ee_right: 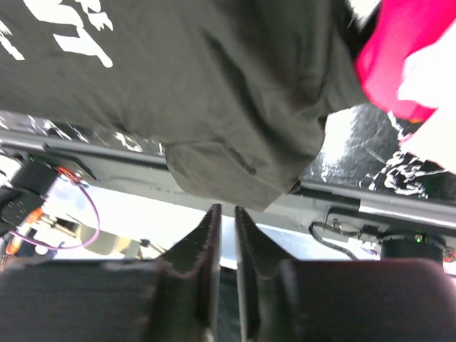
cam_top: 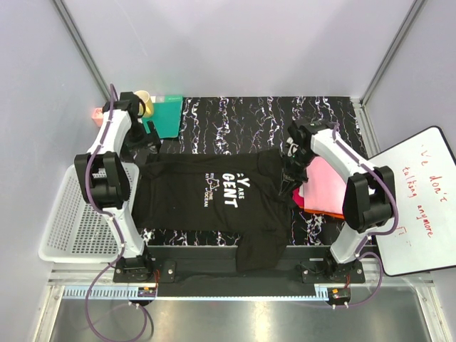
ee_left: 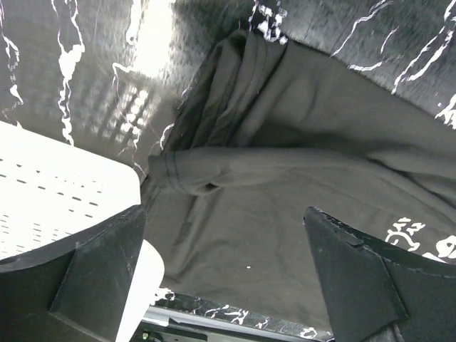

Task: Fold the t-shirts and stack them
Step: Fold the tshirt

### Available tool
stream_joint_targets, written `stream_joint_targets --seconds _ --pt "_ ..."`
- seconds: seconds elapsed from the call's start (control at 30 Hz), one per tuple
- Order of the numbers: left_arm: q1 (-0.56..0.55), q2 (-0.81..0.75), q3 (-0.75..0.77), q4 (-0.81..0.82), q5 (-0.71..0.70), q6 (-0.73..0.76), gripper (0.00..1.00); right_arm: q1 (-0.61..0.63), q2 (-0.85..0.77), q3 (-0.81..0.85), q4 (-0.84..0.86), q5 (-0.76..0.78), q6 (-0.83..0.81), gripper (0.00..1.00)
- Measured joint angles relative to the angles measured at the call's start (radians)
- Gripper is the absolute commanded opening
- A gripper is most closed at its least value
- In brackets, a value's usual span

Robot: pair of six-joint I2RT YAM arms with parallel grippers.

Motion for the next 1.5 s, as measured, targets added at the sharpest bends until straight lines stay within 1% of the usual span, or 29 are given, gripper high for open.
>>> stream_joint_targets --seconds 0.03,0.1,0.17,0.27,0.37,0.47,0.57,0.67,0.8,0.9,1.0,1.33,1.43,1.47,1.5 --pt "0.000 0.012 0.018 -0.005 0.000 0.000 0.99 0.011 0.000 -0.002 -0.006 -0.001 0.000 0.39" --pt "0.000 0.021 0.034 -0.008 0.000 0.001 0.99 0.032 0.000 -0.007 -0.016 -0.003 0.000 0.48" --pt "0.000 0.031 0.054 -0.017 0.001 0.005 0.99 0.048 0.000 -0.009 -0.033 0.004 -0.007 0.64" --pt "0.000 0.039 0.092 -0.026 0.005 0.021 0.99 0.055 -0.001 0.006 -0.044 0.053 -0.019 0.68" --pt "-0.001 0.060 0.146 -0.029 0.018 0.042 0.99 0.053 0.008 0.075 -0.039 0.138 -0.035 0.68" --pt "-0.005 0.095 0.193 -0.027 0.025 0.068 0.97 0.048 0.055 0.166 -0.005 0.187 -0.056 0.67" --pt "-0.006 0.140 0.232 -0.032 0.035 0.096 0.97 0.041 0.148 0.242 0.062 0.214 -0.080 0.67" --pt "-0.008 0.180 0.256 -0.038 0.055 0.117 0.96 0.036 0.250 0.274 0.127 0.223 -0.101 0.66" --pt "-0.009 0.217 0.261 -0.050 0.085 0.127 0.96 0.034 0.371 0.309 0.173 0.243 -0.129 0.66" --pt "-0.014 0.234 0.261 -0.054 0.097 0.136 0.93 0.030 0.431 0.338 0.190 0.261 -0.153 0.66" --pt "-0.018 0.240 0.261 -0.056 0.103 0.150 0.88 0.019 0.463 0.377 0.204 0.276 -0.169 0.66" --pt "-0.049 0.310 0.262 -0.077 0.111 0.153 0.86 -0.024 0.467 0.400 0.212 0.321 -0.180 0.66" --pt "-0.067 0.345 0.263 -0.078 0.110 0.151 0.78 -0.030 0.486 0.430 0.219 0.317 -0.180 0.66" --pt "-0.071 0.357 0.264 -0.078 0.109 0.149 0.71 -0.030 0.498 0.441 0.224 0.316 -0.180 0.66" --pt "-0.075 0.369 0.266 -0.079 0.108 0.148 0.66 -0.031 0.511 0.453 0.231 0.313 -0.180 0.65"
